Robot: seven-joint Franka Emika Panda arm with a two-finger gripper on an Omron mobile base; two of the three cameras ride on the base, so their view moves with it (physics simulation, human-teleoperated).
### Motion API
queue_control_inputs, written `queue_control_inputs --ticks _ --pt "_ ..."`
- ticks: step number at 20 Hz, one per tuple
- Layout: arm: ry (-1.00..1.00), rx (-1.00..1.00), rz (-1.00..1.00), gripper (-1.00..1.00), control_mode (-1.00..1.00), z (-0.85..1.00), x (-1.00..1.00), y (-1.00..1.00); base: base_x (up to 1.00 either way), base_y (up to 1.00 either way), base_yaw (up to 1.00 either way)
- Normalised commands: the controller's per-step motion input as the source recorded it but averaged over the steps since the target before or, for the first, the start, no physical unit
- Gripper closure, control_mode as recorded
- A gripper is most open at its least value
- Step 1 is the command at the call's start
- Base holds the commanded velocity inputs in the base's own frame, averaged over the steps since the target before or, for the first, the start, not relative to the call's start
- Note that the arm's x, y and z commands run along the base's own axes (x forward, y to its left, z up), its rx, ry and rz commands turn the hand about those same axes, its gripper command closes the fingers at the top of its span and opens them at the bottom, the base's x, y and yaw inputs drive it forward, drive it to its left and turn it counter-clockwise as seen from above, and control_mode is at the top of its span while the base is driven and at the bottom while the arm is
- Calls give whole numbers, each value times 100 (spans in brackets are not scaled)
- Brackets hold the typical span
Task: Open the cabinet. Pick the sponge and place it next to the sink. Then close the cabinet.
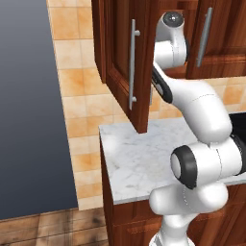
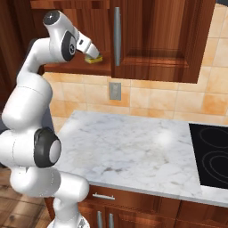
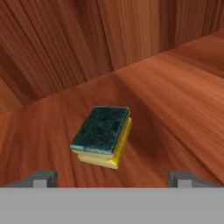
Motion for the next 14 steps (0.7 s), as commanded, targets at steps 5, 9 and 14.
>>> queue_control_inputs --ticks 5,9,14 --pt "2 -5 0 -100 -100 -11 49 0 0 0 0" --pt "6 0 0 -100 -100 -3 8 0 0 0 0" --pt "13 0 -1 -100 -100 -15 2 0 0 0 0"
